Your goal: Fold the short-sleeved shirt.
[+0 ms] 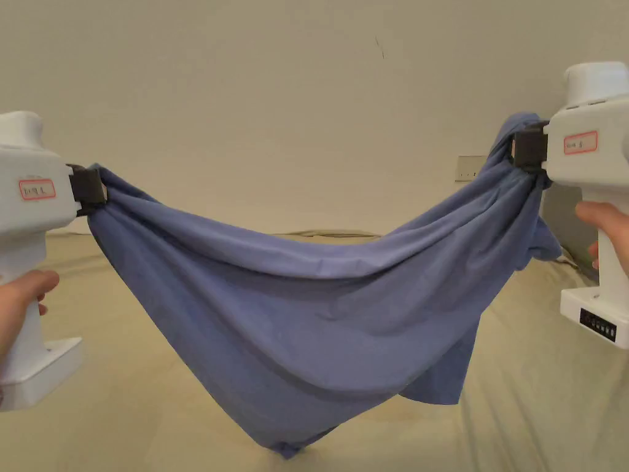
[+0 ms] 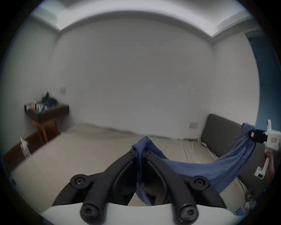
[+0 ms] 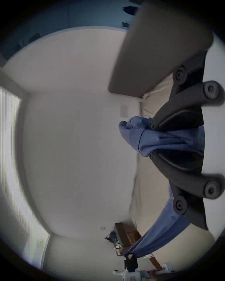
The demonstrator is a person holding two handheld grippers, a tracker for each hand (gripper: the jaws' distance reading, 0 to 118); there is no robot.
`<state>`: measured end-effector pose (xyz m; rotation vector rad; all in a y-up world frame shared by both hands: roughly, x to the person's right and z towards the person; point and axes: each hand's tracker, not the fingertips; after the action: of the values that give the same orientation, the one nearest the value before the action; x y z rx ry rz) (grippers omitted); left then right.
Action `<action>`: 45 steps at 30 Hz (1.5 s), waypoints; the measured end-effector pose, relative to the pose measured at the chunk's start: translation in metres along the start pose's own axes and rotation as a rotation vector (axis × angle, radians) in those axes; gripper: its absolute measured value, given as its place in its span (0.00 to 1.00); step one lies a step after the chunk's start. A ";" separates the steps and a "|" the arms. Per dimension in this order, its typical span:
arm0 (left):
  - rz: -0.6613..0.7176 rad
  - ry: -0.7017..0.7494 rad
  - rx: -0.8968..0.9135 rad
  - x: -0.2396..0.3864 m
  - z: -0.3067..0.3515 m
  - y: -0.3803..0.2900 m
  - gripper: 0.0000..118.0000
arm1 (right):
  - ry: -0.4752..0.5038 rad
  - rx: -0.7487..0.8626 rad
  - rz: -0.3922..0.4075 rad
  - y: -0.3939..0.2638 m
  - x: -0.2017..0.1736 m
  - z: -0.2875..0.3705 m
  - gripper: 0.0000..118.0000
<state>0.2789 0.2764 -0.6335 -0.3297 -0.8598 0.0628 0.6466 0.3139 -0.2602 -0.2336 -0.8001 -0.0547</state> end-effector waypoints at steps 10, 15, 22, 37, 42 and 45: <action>0.090 0.061 -0.369 -0.041 -0.080 -0.206 0.04 | 0.023 -0.418 -0.143 -0.259 -0.005 -0.087 0.17; 0.119 0.022 -0.378 -0.062 -0.053 -0.219 0.04 | 0.036 -0.416 -0.086 -0.278 -0.001 -0.057 0.17; 0.069 -0.017 -0.367 -0.061 0.038 -0.227 0.04 | 0.030 -0.367 -0.081 -0.297 0.006 0.054 0.17; 0.120 0.082 -0.477 -0.071 0.246 -0.323 0.04 | -0.005 -0.486 -0.195 -0.394 0.013 0.301 0.17; 0.178 0.099 -0.549 -0.078 0.264 -0.346 0.49 | 0.045 -0.552 -0.145 -0.401 0.015 0.317 0.37; 0.191 0.140 -0.559 -0.074 0.277 -0.337 0.76 | 0.002 -0.584 -0.069 -0.384 0.007 0.311 0.95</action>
<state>-0.0038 0.0148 -0.4155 -0.9302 -0.6932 -0.0260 0.3800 0.0118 0.0260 -0.7574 -0.7759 -0.3557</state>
